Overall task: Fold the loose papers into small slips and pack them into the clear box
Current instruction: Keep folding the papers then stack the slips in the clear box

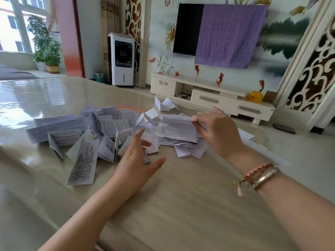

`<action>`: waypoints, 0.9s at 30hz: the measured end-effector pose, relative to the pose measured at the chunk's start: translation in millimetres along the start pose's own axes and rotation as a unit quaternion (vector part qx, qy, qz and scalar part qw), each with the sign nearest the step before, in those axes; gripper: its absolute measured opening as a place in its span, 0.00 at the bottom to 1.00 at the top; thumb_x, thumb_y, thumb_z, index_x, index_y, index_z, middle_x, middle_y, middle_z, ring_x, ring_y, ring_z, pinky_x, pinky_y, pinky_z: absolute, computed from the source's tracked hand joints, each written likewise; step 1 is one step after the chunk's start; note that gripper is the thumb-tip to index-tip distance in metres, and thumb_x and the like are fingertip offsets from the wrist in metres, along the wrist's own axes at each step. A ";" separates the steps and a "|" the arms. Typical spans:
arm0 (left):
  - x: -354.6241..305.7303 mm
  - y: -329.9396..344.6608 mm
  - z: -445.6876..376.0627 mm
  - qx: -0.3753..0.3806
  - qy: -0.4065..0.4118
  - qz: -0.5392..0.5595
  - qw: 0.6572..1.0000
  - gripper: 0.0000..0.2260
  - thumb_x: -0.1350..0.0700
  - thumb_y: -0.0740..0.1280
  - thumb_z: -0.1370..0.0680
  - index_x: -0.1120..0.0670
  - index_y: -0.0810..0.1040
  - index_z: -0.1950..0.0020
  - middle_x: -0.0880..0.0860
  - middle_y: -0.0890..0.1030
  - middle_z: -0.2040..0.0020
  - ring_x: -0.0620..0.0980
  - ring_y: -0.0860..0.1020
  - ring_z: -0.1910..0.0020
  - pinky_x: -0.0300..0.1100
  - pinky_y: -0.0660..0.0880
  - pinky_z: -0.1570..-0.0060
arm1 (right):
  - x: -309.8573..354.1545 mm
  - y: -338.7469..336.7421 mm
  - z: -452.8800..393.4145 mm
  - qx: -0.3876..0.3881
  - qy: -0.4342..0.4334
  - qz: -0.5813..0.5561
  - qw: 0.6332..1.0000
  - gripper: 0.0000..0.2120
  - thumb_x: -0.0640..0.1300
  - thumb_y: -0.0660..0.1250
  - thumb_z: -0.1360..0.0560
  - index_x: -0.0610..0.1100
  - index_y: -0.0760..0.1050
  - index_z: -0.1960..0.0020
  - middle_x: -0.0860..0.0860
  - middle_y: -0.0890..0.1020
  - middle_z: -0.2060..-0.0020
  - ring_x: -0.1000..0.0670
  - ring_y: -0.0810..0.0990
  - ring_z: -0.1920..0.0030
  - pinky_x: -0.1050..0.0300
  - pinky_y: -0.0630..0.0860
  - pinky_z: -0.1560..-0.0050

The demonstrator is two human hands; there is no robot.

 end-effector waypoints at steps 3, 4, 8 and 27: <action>-5.3 -3.8 1.8 -0.007 0.013 0.027 1.000 0.47 0.46 0.76 0.32 0.40 0.47 0.24 0.45 0.69 0.38 0.45 0.70 0.40 0.38 0.65 0.42 | 27.1 -15.6 21.2 0.003 -0.093 0.003 0.996 0.06 0.44 0.67 0.24 0.44 0.82 0.54 0.49 0.85 0.57 0.49 0.84 0.51 0.45 0.68 0.33; -7.0 -5.4 2.5 -0.009 0.023 0.022 0.999 0.46 0.47 0.77 0.32 0.39 0.49 0.24 0.46 0.66 0.35 0.45 0.67 0.37 0.39 0.64 0.40 | 35.7 -20.9 30.6 0.005 -0.118 0.001 0.993 0.08 0.45 0.65 0.23 0.44 0.82 0.53 0.48 0.85 0.56 0.49 0.84 0.50 0.44 0.68 0.33; -14.1 -9.3 2.7 -0.002 0.069 -0.020 0.997 0.28 0.58 0.76 0.31 0.39 0.73 0.35 0.46 0.63 0.29 0.49 0.64 0.32 0.45 0.63 0.33 | 58.8 -32.9 65.3 0.027 -0.190 -0.038 0.981 0.10 0.46 0.63 0.22 0.44 0.83 0.51 0.51 0.86 0.54 0.49 0.82 0.45 0.39 0.68 0.33; -18.1 -4.7 19.7 0.124 -0.044 0.324 0.937 0.11 0.57 0.68 0.25 0.57 0.83 0.45 0.52 0.85 0.48 0.49 0.83 0.47 0.39 0.78 0.46 | -26.7 -16.8 112.4 0.044 0.336 -0.482 0.808 0.09 0.48 0.71 0.32 0.49 0.82 0.51 0.49 0.86 0.54 0.48 0.84 0.53 0.57 0.80 0.46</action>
Point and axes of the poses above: each hand's wrist, its own z-axis away from the middle knuckle, its own y-axis out of the palm, x = y × z, the point moved 8 cm from there along -z, towards the middle knuckle
